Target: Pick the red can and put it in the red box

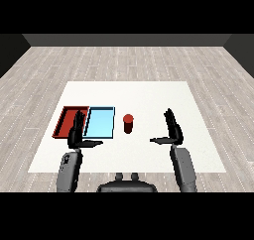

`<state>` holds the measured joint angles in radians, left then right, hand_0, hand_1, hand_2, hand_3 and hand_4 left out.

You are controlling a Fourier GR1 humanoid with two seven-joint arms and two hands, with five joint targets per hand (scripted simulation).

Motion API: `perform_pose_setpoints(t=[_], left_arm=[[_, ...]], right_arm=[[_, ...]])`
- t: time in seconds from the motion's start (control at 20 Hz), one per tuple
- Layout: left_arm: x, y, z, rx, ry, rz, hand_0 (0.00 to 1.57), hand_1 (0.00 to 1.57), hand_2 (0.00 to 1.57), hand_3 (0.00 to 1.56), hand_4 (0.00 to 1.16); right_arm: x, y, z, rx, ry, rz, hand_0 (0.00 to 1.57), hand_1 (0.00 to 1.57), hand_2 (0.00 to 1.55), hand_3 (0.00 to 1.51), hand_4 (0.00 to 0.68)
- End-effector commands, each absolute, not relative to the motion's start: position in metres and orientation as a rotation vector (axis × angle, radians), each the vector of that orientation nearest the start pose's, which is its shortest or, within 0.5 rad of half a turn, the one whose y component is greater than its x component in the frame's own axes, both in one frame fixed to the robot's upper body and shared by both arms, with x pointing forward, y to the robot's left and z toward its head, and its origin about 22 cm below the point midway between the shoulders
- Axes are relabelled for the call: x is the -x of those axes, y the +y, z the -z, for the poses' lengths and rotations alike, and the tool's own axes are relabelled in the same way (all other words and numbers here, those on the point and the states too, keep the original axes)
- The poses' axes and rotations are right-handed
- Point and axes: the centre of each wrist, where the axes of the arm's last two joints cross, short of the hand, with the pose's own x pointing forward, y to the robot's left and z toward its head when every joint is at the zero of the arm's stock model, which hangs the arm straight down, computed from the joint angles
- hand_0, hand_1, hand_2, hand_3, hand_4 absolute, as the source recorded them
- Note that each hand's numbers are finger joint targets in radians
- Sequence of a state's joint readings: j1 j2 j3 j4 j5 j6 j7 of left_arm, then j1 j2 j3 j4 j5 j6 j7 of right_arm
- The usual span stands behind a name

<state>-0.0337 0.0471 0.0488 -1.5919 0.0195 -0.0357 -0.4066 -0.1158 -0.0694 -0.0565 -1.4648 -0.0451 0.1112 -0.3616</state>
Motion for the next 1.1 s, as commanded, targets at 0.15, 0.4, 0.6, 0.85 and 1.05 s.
perform_pose_setpoints(t=[0.15, 0.4, 0.6, 0.85, 1.05], left_arm=[[-0.254, 0.237, -0.020, -0.025, -2.043, 0.019, 0.00, 0.00, 0.00, 0.00, 0.00], [-0.241, 0.251, -0.015, -0.044, -2.019, 0.026, 0.00, 0.00, 0.00, 0.00, 0.00], [-0.240, 0.241, -0.010, -0.011, -2.015, -0.001, 0.00, 0.00, 0.00, 0.00, 0.00], [-0.251, 0.251, 0.001, -0.034, -2.012, -0.002, 0.00, 0.00, 0.00, 0.00, 0.00], [-0.236, 0.231, 0.003, -0.003, -2.008, -0.005, 0.00, 0.00, 0.00, 0.00, 0.00]], right_arm=[[-0.280, -0.230, -0.017, -0.138, -1.901, -0.091, 0.00, 0.00, 0.00, 0.00, 0.000], [-0.293, -0.202, -0.001, -0.164, -1.873, -0.054, 0.00, 0.00, 0.00, 0.00, 0.000], [-0.300, -0.204, -0.001, -0.208, -1.847, -0.034, 0.00, 0.00, 0.00, 0.00, 0.000], [-0.322, -0.185, 0.012, -0.250, -1.821, -0.033, 0.00, 0.00, 0.00, 0.00, 0.000], [-0.332, -0.192, 0.017, -0.265, -1.799, 0.004, 0.00, 0.00, 0.00, 0.00, 0.000]])
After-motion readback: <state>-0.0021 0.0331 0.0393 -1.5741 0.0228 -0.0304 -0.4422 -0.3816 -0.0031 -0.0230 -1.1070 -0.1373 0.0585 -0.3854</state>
